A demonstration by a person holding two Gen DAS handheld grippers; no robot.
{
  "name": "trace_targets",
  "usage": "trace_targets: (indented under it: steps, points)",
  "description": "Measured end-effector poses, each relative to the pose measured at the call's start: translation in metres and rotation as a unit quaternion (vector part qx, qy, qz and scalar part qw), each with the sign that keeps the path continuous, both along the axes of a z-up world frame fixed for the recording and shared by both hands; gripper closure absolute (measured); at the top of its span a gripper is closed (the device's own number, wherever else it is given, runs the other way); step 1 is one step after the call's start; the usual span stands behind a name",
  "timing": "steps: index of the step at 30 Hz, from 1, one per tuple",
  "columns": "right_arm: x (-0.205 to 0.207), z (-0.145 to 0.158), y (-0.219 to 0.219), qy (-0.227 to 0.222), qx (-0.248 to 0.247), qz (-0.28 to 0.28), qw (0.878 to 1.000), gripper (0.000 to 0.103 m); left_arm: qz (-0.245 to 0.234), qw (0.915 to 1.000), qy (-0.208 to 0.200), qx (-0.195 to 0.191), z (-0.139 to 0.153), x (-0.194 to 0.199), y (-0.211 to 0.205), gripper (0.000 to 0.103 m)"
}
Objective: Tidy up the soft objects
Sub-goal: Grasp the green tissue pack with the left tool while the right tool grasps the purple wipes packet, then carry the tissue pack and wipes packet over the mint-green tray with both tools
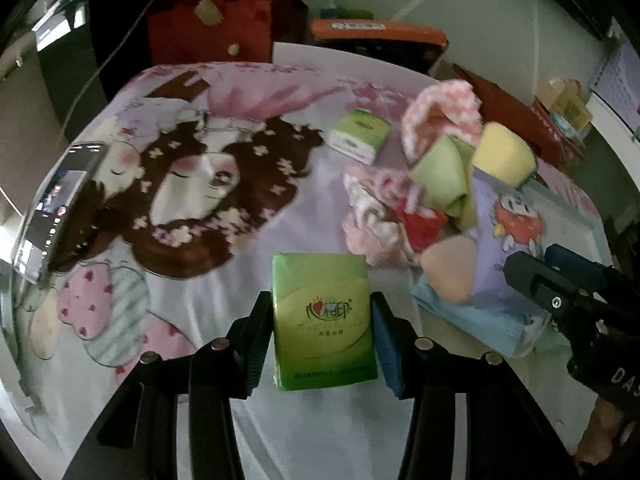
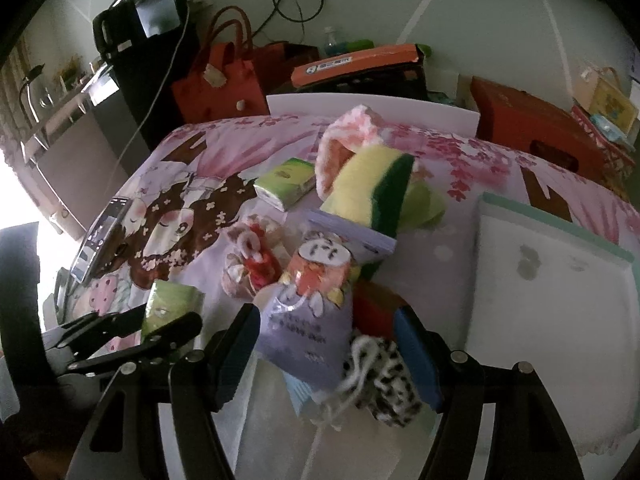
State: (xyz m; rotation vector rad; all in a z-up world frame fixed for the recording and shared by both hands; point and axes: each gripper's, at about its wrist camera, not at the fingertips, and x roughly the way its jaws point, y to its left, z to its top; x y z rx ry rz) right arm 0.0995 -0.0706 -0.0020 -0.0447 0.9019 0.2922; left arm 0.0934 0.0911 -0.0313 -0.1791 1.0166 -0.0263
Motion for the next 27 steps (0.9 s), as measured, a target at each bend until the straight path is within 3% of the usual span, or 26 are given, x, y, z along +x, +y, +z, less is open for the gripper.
trace_targets:
  steps: [9, 16, 27]
  points:
    - [0.019, -0.005, 0.013, 0.015, -0.01, -0.003, 1.0, 0.036, 0.028, 0.9995, -0.011, 0.002, 0.005, -0.012, 0.017, 0.054]
    - [0.028, -0.012, 0.014, 0.036, -0.005, -0.012, 0.999, 0.056, 0.033, 0.9994, -0.011, 0.001, 0.005, -0.015, 0.021, 0.054]
    - [0.024, -0.008, 0.006, 0.034, 0.015, -0.016, 0.999, 0.063, 0.036, 0.9993, -0.011, 0.004, 0.009, -0.014, 0.022, 0.054]
